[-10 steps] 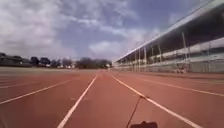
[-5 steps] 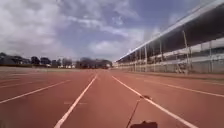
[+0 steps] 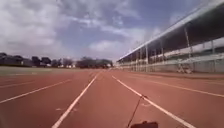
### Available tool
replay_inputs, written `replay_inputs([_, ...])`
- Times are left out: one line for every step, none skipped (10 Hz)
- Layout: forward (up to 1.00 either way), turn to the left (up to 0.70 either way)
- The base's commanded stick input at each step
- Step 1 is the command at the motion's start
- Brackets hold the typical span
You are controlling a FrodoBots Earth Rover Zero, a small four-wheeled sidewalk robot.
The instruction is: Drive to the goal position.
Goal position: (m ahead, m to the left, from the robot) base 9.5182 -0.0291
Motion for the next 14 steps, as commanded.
replay_inputs([0.70, 0.00])
replay_inputs([0.70, 0.00])
replay_inputs([0.70, 0.00])
replay_inputs([0.70, 0.00])
replay_inputs([0.70, 0.00])
replay_inputs([0.70, 0.00])
replay_inputs([0.70, 0.00])
replay_inputs([0.70, 0.00])
replay_inputs([0.70, 0.00])
replay_inputs([0.70, 0.00])
replay_inputs([0.70, 0.00])
replay_inputs([0.70, 0.00])
replay_inputs([0.70, 0.00])
replay_inputs([0.70, 0.00])
